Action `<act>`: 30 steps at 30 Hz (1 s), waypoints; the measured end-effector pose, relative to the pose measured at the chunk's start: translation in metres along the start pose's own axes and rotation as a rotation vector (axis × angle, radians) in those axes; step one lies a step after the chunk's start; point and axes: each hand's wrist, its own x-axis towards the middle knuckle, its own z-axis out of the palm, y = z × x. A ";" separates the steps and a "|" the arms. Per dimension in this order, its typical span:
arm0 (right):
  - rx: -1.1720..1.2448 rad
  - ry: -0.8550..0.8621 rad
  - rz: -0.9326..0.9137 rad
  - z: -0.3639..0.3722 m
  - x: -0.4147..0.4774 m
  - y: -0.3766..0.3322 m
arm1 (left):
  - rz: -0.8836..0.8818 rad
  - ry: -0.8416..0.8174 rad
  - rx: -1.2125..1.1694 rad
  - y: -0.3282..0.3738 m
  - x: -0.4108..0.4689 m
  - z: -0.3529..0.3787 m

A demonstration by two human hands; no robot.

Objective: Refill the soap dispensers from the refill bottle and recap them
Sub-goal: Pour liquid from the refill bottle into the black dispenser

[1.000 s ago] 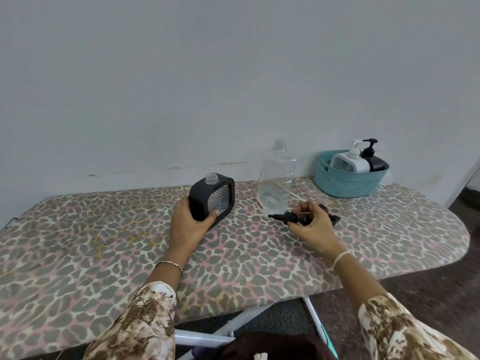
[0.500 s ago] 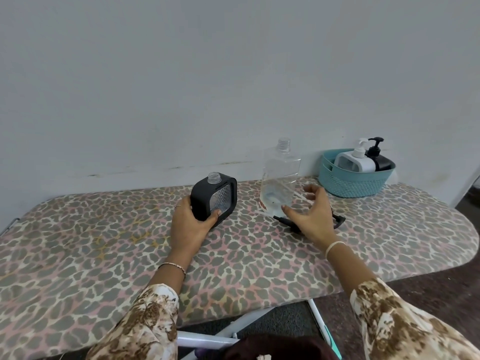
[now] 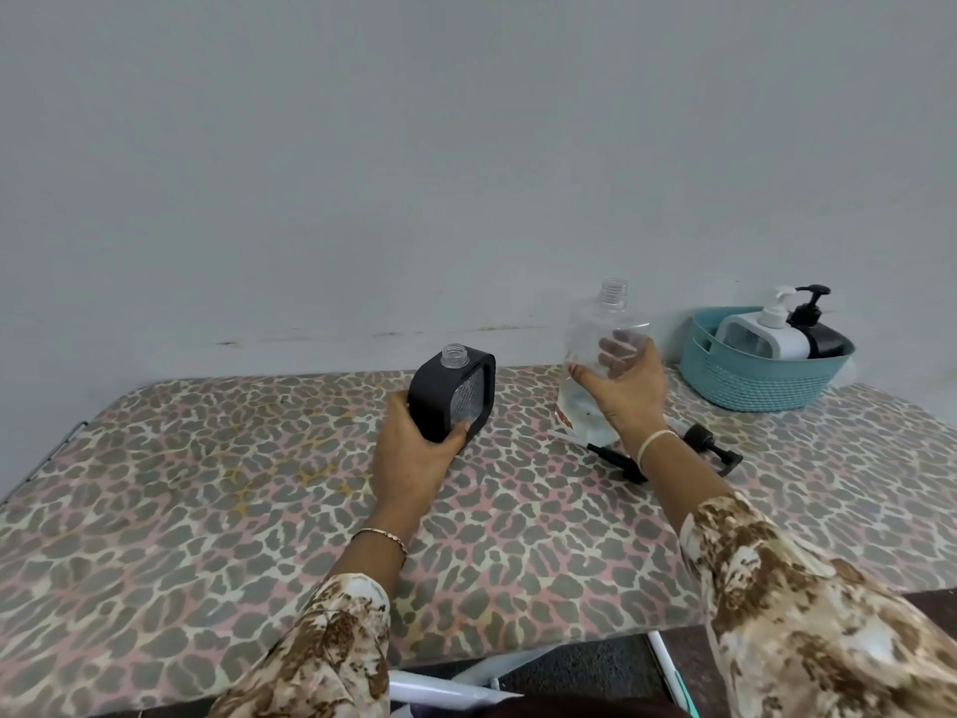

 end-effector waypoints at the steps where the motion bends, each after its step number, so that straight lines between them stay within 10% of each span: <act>1: -0.002 -0.003 -0.011 0.002 0.001 0.000 | 0.000 -0.009 -0.001 0.000 0.000 0.000; 30: -1.188 -0.525 -0.418 0.026 -0.004 -0.098 | -0.002 -0.007 -0.029 0.003 -0.002 -0.005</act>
